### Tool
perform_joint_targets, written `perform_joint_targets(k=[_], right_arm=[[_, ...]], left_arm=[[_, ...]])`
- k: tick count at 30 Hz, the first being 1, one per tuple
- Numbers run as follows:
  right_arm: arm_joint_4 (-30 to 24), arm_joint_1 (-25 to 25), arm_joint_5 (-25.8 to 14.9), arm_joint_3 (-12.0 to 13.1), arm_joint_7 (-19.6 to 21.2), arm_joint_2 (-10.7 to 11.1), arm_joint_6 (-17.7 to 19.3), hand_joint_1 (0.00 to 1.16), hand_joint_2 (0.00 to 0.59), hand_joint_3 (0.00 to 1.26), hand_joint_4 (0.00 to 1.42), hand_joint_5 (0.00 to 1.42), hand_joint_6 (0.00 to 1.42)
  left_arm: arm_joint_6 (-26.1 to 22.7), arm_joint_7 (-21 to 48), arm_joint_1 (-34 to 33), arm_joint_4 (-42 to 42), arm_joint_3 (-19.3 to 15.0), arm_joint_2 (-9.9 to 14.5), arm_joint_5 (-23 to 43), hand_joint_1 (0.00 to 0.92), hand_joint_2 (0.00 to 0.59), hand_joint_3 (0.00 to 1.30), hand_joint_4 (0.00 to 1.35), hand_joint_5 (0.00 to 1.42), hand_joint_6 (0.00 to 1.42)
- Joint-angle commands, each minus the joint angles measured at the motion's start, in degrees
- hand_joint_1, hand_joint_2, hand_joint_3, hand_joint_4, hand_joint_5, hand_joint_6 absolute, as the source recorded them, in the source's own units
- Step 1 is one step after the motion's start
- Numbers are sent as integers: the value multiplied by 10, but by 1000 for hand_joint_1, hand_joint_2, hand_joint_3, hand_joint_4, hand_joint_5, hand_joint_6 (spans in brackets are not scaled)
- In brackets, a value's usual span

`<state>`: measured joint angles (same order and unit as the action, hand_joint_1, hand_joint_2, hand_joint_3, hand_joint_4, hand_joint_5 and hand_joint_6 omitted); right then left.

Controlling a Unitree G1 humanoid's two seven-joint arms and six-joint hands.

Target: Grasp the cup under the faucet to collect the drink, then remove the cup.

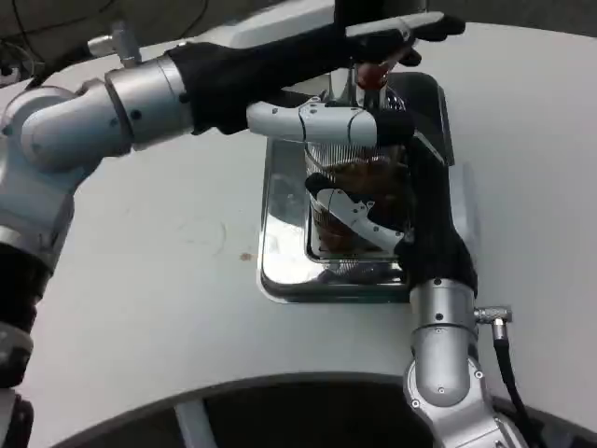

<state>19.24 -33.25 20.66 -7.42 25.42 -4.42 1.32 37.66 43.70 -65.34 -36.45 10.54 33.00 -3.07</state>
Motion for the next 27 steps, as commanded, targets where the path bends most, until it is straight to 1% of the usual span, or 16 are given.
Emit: perform_joint_targets(k=[1, 9, 16, 23, 27], right_arm=[[-9, 18, 3, -1, 7, -9, -9, 838, 255, 344, 422, 539, 388], [-19, 24, 3, 0, 10, -10, -10, 839, 255, 366, 451, 564, 413], [-32, 34, 5, -1, 11, -10, -13, 839, 255, 376, 459, 567, 426], [-43, 37, 8, -3, 14, -12, -15, 832, 265, 388, 472, 586, 439], [-47, 39, 13, -4, 19, -15, -15, 841, 270, 413, 490, 608, 462]], left_arm=[[22, -3, 27, 1, -26, 2, 15, 0, 116, 47, 41, 164, 151], [28, -18, 30, 23, -65, -9, 43, 0, 121, 43, 69, 202, 184], [33, -32, 38, 44, -93, -18, 63, 0, 121, 53, 80, 208, 197], [28, -36, 52, 76, -114, -16, 82, 0, 121, 72, 93, 226, 213], [20, -34, 73, 106, -126, -12, 94, 0, 126, 103, 141, 263, 233]])
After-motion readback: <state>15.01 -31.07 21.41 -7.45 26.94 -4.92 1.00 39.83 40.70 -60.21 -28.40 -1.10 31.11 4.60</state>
